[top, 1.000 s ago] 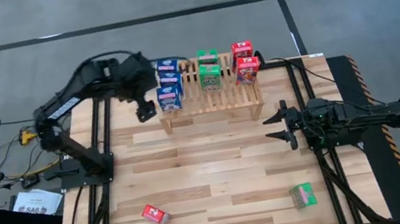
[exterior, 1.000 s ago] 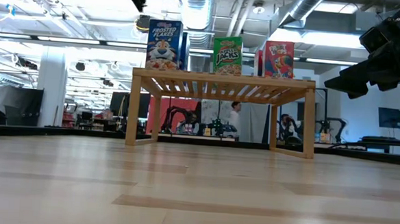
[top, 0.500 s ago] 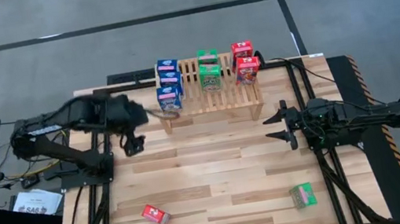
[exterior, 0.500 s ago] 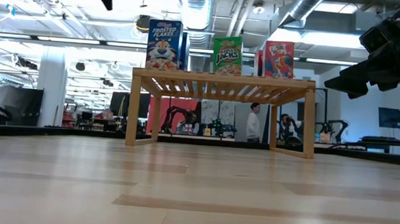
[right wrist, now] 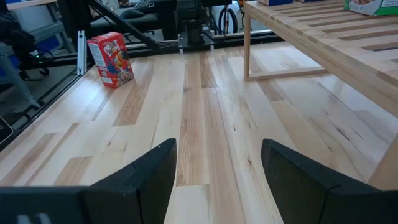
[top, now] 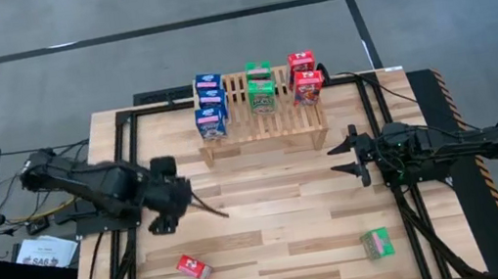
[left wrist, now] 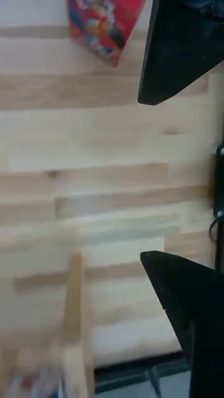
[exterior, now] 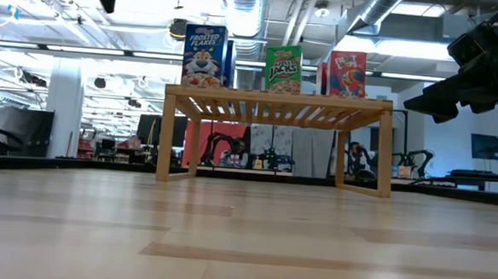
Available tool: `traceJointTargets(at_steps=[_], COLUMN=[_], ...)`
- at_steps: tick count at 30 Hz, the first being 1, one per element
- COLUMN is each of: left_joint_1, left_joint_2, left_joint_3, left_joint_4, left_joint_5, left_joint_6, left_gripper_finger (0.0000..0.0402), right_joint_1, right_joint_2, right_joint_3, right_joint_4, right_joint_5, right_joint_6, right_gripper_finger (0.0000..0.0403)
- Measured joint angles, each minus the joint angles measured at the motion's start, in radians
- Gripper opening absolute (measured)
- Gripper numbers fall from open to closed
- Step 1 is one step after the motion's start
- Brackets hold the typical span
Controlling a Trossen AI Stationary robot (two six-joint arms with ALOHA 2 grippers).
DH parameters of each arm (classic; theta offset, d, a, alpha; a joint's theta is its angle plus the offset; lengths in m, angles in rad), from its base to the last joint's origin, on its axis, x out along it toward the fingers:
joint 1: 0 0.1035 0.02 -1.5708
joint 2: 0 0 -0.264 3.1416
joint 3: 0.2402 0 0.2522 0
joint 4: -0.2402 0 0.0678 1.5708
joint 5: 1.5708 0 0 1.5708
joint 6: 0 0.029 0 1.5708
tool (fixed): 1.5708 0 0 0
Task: Stack cereal on shelf
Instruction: Put the red cereal box on the shelf aligned with the other red cereal boxes
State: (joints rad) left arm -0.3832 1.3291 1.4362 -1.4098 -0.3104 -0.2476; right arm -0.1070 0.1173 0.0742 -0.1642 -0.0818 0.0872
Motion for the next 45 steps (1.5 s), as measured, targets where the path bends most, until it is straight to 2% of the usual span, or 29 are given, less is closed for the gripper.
traceJointTargets(at_steps=[6, 13, 20, 27, 34, 45], left_joint_1=[-0.107, -0.238, -0.315, -0.355, -0.375, -0.379], left_joint_2=[0.068, 0.142, 0.21, 0.288, 0.293, 0.294], left_joint_3=[-0.018, -0.019, -0.019, -0.019, -0.024, -0.196], left_joint_4=[0.037, 0.106, 0.174, 0.221, 0.266, 0.444], left_joint_5=[0.042, 0.044, 0.086, 0.144, 0.14, 0.136], left_joint_6=[-0.081, -0.156, -0.228, -0.255, -0.292, -0.352], left_gripper_finger=[0.0394, 0.0393, 0.0393, 0.0393, 0.0393, 0.0393], right_joint_1=[0.0, 0.0, 0.0, 0.0, 0.0, 0.0], right_joint_2=[0.0, 0.0, 0.0, 0.0, 0.0, 0.0], right_joint_3=[0.0, 0.0, 0.0, 0.0, 0.0, 0.0], right_joint_4=[0.0, 0.0, 0.0, 0.0, 0.0, 0.0], right_joint_5=[0.0, 0.0, 0.0, 0.0, 0.0, 0.0], right_joint_6=[0.0, 0.0, 0.0, 0.0, 0.0, 0.0], right_gripper_finger=[0.0261, 0.0261, 0.0261, 0.0261, 0.0261, 0.0261])
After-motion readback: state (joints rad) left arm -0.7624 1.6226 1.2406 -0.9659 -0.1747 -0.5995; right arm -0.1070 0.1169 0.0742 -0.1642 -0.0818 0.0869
